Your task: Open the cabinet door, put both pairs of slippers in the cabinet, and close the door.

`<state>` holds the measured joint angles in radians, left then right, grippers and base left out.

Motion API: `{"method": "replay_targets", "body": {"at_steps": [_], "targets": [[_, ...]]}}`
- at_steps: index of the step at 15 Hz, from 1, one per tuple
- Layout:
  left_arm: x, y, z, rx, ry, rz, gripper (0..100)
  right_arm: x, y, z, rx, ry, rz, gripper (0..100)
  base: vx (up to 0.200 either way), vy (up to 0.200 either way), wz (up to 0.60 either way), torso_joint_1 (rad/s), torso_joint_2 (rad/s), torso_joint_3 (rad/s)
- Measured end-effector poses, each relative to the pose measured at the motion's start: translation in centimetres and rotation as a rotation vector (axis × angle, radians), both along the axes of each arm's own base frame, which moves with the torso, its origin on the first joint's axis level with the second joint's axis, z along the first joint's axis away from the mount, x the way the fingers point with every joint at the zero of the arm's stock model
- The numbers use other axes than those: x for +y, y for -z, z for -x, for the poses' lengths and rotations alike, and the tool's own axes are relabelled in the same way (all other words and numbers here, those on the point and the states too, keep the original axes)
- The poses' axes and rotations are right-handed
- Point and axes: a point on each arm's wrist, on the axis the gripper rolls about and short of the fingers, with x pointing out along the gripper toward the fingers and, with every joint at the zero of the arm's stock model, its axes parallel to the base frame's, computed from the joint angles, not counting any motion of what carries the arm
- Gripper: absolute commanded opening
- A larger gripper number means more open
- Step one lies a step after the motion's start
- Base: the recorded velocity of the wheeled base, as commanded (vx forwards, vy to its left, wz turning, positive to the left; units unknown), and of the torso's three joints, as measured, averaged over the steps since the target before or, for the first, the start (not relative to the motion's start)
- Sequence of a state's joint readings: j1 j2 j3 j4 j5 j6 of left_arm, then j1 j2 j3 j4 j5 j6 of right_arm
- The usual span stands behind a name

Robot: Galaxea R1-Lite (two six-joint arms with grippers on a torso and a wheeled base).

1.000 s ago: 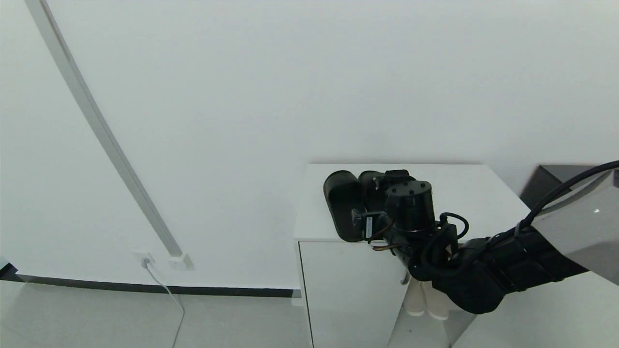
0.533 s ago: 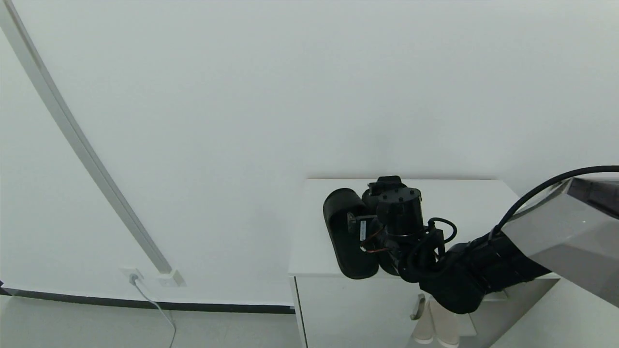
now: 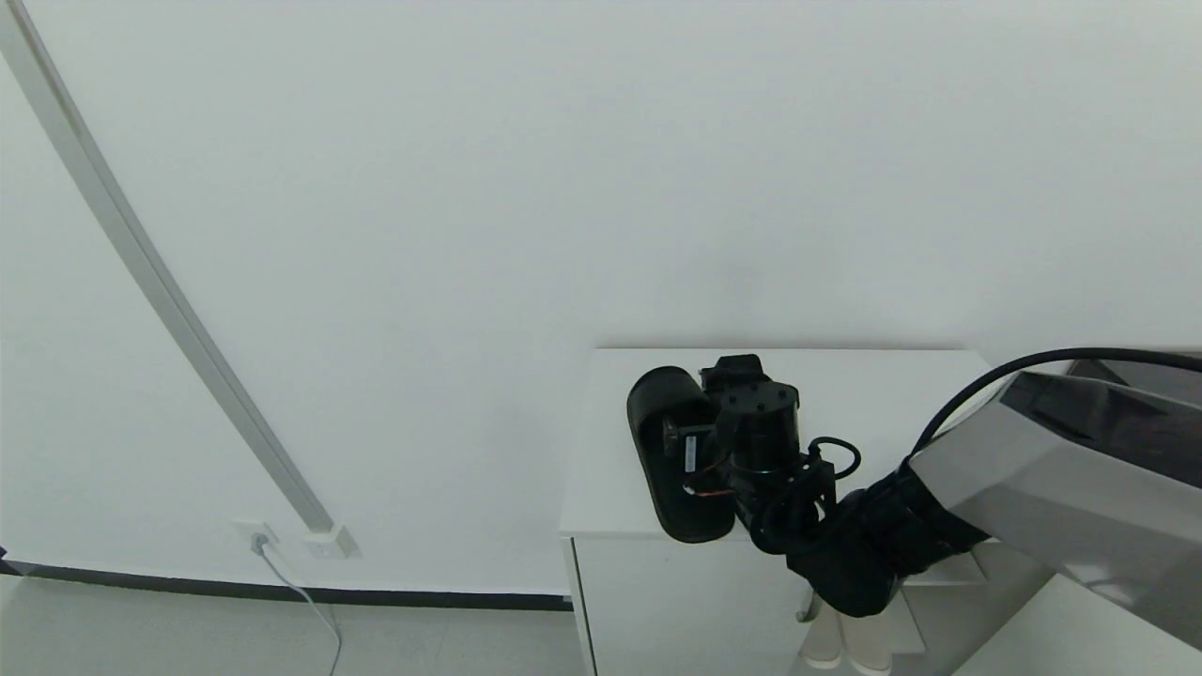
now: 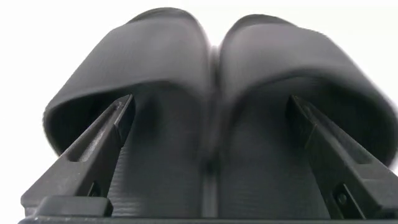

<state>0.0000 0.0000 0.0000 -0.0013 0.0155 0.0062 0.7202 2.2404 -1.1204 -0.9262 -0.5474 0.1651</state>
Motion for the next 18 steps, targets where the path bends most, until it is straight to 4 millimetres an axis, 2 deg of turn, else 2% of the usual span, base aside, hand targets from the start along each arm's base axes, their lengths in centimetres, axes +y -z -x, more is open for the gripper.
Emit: {"method": "replay_targets", "body": {"at_steps": [3,4,13,16,18], "targets": [[0.0,0.0,0.0,0.0,0.0,0.0,0,0.0,0.8,-1.1,-0.026,0.013,0.004,100,0.0,0.0,0.0,0.0,0.0,0.0],[0.0,0.0,0.0,0.0,0.0,0.0,0,0.1,0.9,-1.2,-0.039,0.013,0.003,0,0.0,0.0,0.0,0.0,0.0,0.0],[0.0,0.0,0.0,0.0,0.0,0.0,0,-0.1,1.5,-1.6,-0.04,0.021,0.013,0,0.0,0.0,0.0,0.0,0.0,0.0],[0.0,0.0,0.0,0.0,0.0,0.001,0,-0.7,0.2,-0.8,-0.045,0.017,0.023,0,0.0,0.0,0.0,0.0,0.0,0.0],[0.0,0.0,0.0,0.0,0.0,0.002,0,-1.2,-1.2,0.9,-0.033,-0.009,0.039,0,0.0,0.0,0.0,0.0,0.0,0.0]]}}
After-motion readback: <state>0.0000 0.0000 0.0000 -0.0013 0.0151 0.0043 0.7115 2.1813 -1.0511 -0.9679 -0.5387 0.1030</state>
